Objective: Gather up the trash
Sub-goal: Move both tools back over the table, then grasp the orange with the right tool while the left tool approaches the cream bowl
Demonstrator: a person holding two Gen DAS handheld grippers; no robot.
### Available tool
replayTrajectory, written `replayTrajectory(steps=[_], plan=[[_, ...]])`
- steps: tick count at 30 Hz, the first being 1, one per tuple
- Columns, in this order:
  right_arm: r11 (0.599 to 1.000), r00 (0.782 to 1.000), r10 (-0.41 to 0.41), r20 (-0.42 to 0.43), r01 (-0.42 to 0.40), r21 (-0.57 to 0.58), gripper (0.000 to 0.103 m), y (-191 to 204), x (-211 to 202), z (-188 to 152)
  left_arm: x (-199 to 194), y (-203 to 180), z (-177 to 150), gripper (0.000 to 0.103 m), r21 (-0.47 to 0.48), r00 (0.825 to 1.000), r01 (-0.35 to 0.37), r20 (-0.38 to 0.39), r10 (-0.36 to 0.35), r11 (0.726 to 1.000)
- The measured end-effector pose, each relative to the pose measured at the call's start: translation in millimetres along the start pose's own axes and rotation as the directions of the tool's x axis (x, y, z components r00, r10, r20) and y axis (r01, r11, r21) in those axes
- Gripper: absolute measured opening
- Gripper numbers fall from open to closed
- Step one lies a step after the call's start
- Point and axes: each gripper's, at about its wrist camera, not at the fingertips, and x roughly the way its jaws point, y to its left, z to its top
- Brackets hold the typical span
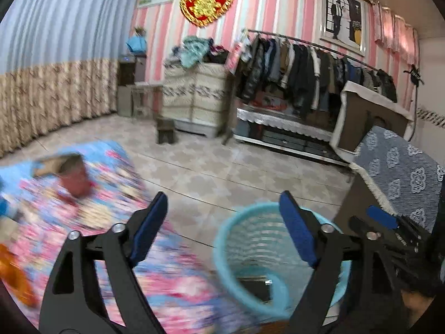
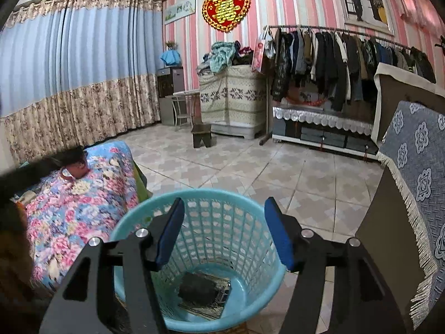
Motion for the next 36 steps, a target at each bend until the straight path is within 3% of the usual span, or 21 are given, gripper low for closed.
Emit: replayTrajectory(steps=[5, 10, 12, 18, 19, 23, 25, 28, 33, 36], plan=[[0.998, 0.997, 0.07, 0.024, -0.07, 0.001, 0.06, 44, -1, 12, -81, 82, 7, 0.095, 0.013, 0.98, -0.186, 0.075, 0.184, 0.983], [0.975, 0.974, 0.223, 0.03, -0.222, -0.018, 0.065, 134, -2, 19, -157, 174, -16, 0.098, -0.021, 0.925, -0.367, 0.098, 0.367, 0.93], [0.961, 0.961, 0.274, 0.027, -0.273, -0.035, 0.068, 170, -4, 18, -181, 207, -27, 0.098, -0.038, 0.899, -0.427, 0.085, 0.429, 0.903], [0.871, 0.876, 0.482, -0.02, -0.482, -0.101, 0.071, 313, -3, -1, -244, 291, -68, 0.098, -0.098, 0.783, -0.612, 0.062, 0.619, 0.785], [0.861, 0.868, 0.495, -0.039, -0.496, -0.113, 0.071, 329, 0, -6, -249, 302, -75, 0.098, -0.122, 0.773, -0.625, 0.047, 0.633, 0.771], [0.813, 0.822, 0.553, -0.134, -0.568, -0.13, 0.071, 398, 16, -32, -249, 329, -102, 0.098, -0.163, 0.762, -0.641, -0.026, 0.647, 0.75], [0.798, 0.813, 0.558, -0.168, -0.581, -0.161, 0.071, 419, 22, -44, -248, 337, -120, 0.098, -0.174, 0.768, -0.636, -0.052, 0.638, 0.752], [0.784, 0.82, 0.526, -0.224, -0.57, -0.246, 0.07, 445, 31, -61, -238, 346, -136, 0.098, -0.186, 0.793, -0.608, -0.103, 0.6, 0.772], [0.774, 0.81, 0.513, -0.286, -0.58, -0.254, 0.07, 463, 48, -73, -227, 359, -141, 0.098, -0.228, 0.797, -0.603, -0.144, 0.586, 0.764], [0.775, 0.806, 0.501, -0.316, -0.58, -0.252, 0.06, 466, 53, -80, -220, 361, -143, 0.098, -0.239, 0.8, -0.6, -0.163, 0.578, 0.763]])
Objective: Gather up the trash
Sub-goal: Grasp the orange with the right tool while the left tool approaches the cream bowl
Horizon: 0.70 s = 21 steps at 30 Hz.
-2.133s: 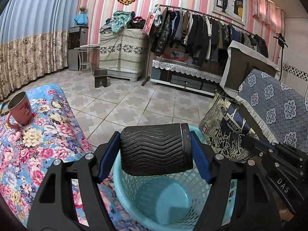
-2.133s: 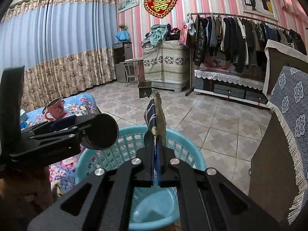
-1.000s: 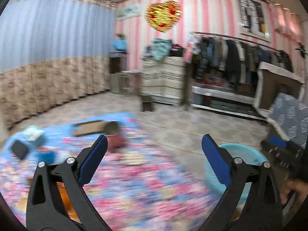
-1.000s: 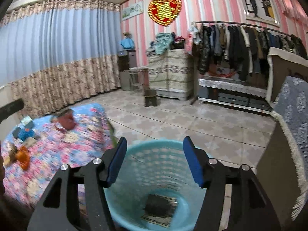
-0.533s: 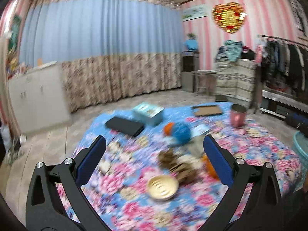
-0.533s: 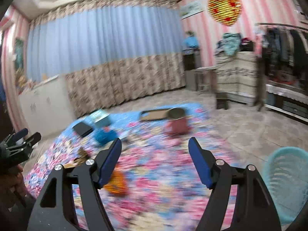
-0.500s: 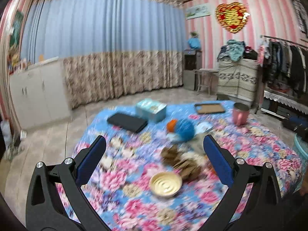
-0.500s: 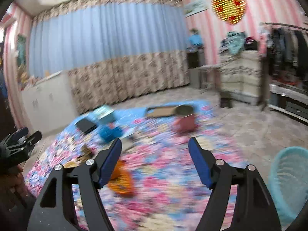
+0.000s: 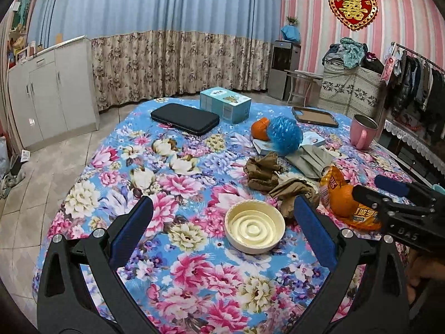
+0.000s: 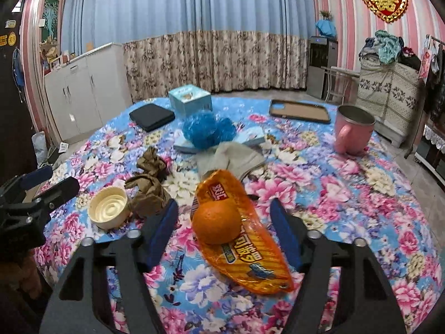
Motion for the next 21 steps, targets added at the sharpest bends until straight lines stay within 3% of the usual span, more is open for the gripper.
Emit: replayTrajectory(steps=[9, 15, 21], plan=[[1.0, 0.993, -0.009, -0.116, 0.006, -0.021, 0.048, 7, 28, -5, 19, -8, -7, 0.098, 0.014, 0.998, 0.024, -0.058, -0.023, 1.0], [0.998, 0.995, -0.01, -0.102, 0.005, -0.056, 0.038, 14, 25, -6, 33, -11, -14, 0.098, 0.009, 0.993, 0.035, -0.116, -0.033, 0.999], [1.0, 1.0, -0.003, -0.004, 0.003, 0.016, 0.037, -1, -4, -1, 43, -18, -20, 0.098, 0.036, 0.987, 0.038, -0.158, -0.032, 0.999]])
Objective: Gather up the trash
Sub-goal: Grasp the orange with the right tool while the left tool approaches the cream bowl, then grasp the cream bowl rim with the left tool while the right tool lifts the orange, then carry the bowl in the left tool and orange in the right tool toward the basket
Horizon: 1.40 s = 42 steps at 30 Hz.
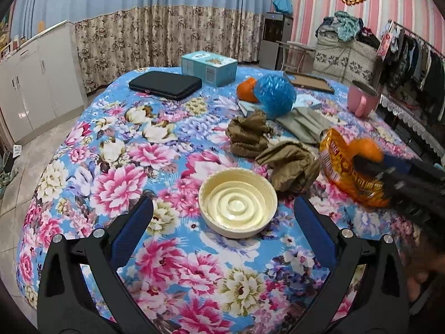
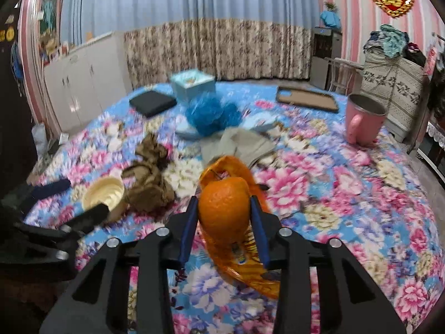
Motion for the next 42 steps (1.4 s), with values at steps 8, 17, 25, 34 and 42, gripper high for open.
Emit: replayTrajectory(steps=[8, 17, 25, 34, 42], plan=[[0.994, 0.999, 0.047, 0.016, -0.048, 0.097, 0.037, -24, -13, 1, 28, -3, 3, 0.097, 0.005, 0.991, -0.022, -0.135, 0.022, 1.0], [0.994, 0.999, 0.048, 0.019, -0.05, 0.096, 0.037, -26, -21, -4, 28, -7, 11, 0.064, 0.029, 0.993, 0.007, -0.117, -0.003, 1.0], [0.995, 0.998, 0.034, 0.059, -0.039, 0.092, 0.037, -34, -43, -2, 4, -3, 8, 0.061, 0.0, 0.998, 0.042, -0.049, -0.042, 0.999], [0.993, 0.99, 0.002, 0.142, -0.019, 0.117, 0.037, -65, -96, 9, -55, -24, 48, 0.061, -0.017, 0.989, 0.044, 0.139, -0.041, 0.999], [0.988, 0.972, -0.13, 0.198, 0.109, 0.113, 0.037, -113, -144, 13, -72, -98, 78, 0.061, 0.051, 0.967, 0.161, 0.194, -0.168, 0.986]])
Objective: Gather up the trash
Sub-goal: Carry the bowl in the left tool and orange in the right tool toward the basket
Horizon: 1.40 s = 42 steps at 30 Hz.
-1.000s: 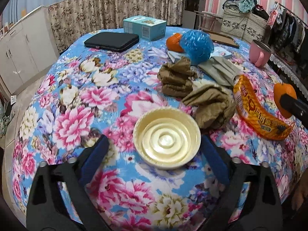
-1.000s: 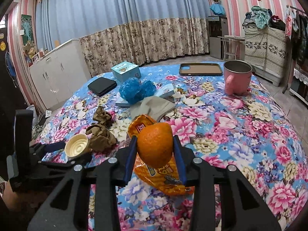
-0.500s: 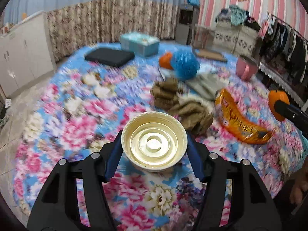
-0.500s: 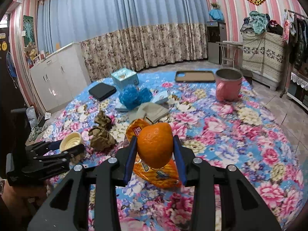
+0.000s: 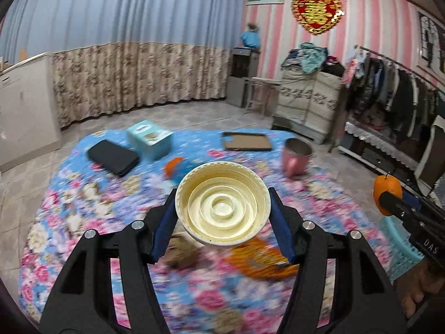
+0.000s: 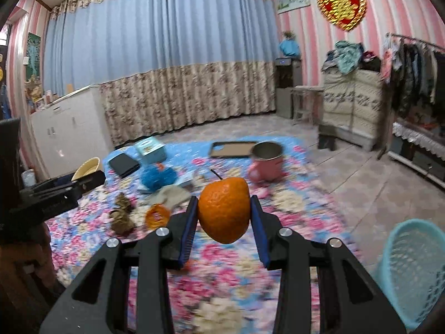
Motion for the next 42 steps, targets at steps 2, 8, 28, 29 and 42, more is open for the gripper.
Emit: replayTrajectory(steps=[2, 8, 28, 29, 42], plan=[[0.999, 0.999, -0.03, 0.012, 0.03, 0.012, 0.037, -17, -10, 2, 2, -21, 4, 0.061, 0.018, 0.999, 0.034, 0.003, -0.034, 0.999], [0.992, 0.992, -0.12, 0.04, 0.118, 0.038, 0.037, -63, -37, 4, 4, -77, 4, 0.061, 0.069, 0.993, 0.12, -0.001, -0.12, 0.99], [0.929, 0.935, -0.355, 0.014, 0.351, 0.118, 0.037, -197, -109, -18, 23, -263, -20, 0.061, 0.194, 0.926, 0.376, -0.05, -0.374, 0.906], [0.927, 0.933, -0.359, 0.012, 0.355, 0.121, 0.037, -201, -110, -20, 26, -268, -21, 0.061, 0.197, 0.924, 0.382, -0.053, -0.379, 0.903], [0.898, 0.913, -0.407, -0.022, 0.404, 0.172, 0.037, -239, -117, -37, 47, -325, -44, 0.061, 0.258, 0.887, 0.461, -0.104, -0.45, 0.849]])
